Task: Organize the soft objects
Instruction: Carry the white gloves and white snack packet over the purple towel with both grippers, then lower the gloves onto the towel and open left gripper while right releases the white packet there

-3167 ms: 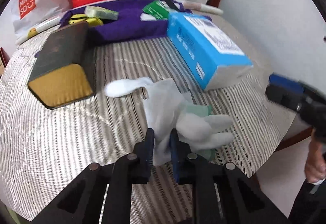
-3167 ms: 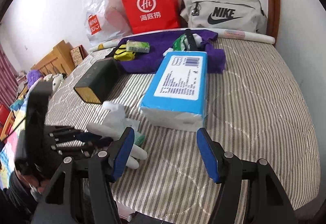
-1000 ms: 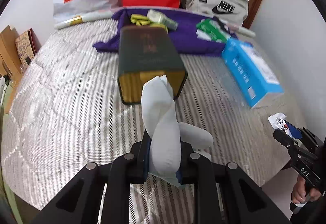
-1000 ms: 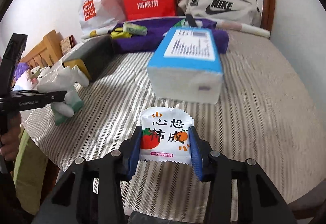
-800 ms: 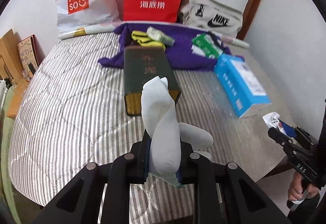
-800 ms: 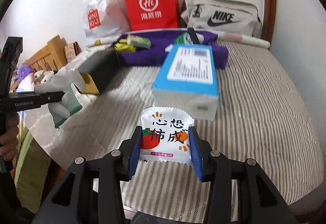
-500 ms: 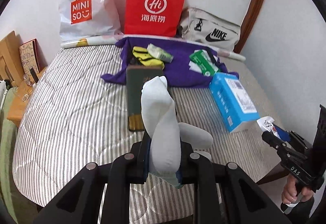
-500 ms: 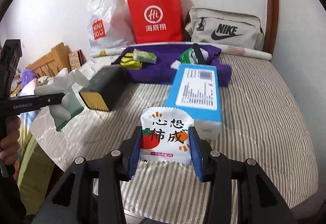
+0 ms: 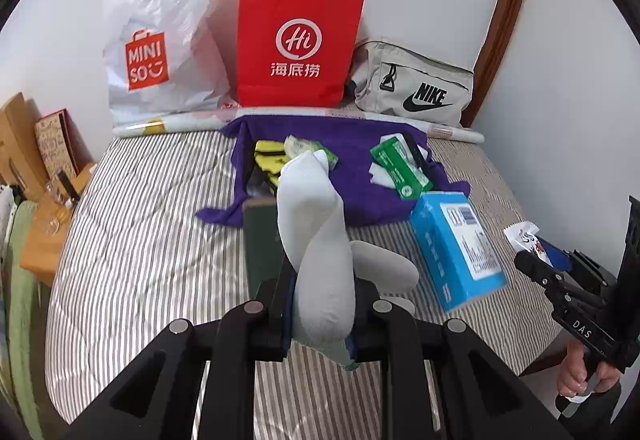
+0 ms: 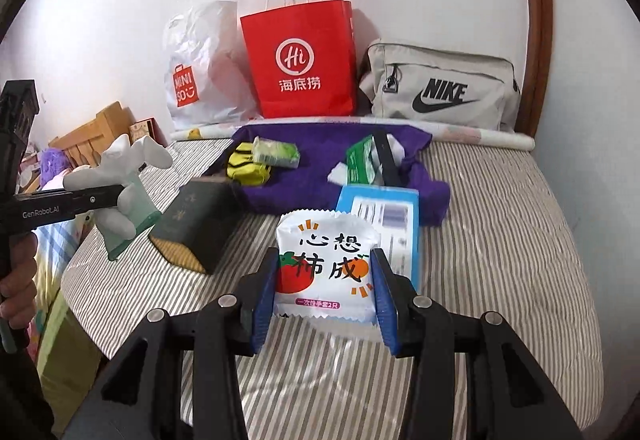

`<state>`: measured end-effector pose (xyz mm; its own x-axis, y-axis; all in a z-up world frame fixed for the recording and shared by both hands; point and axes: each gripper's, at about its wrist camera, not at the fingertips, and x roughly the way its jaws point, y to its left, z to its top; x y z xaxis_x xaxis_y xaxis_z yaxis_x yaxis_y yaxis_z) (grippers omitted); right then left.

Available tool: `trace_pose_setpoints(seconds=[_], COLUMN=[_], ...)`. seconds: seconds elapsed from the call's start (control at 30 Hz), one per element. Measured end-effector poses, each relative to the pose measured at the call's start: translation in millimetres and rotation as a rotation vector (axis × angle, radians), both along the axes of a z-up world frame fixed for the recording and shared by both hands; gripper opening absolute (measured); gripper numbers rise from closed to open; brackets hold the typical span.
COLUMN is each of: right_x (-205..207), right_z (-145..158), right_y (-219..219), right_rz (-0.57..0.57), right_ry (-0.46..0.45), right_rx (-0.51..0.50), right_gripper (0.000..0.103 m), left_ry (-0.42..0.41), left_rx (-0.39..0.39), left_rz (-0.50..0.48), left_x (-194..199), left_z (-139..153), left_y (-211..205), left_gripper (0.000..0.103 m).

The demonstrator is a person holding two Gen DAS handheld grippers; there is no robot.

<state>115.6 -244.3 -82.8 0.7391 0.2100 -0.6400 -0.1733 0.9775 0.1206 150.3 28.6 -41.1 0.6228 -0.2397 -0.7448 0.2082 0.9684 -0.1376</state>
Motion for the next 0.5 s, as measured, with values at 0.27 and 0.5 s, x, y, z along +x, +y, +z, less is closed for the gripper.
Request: trace_pose_setpoints(seconds=[0.27, 0.5], right_x=[43.6, 82.8], right_z=[9.9, 4.8], right_y=[-3.3, -2.0], right_rz=[0.004, 0.006], right_ry=[-0.01, 0.014], right_rx=[-0.001, 0.001], right_gripper=[0.044, 0.044], left_ry=[0.011, 0.046], left_rx=[0.016, 0.004], left_rz=[0.004, 0.005], left_x=[42.5, 81.1], left_z=[3.3, -6.2], left_y=[-7.0, -4.2], left_gripper=[0.019, 0.019])
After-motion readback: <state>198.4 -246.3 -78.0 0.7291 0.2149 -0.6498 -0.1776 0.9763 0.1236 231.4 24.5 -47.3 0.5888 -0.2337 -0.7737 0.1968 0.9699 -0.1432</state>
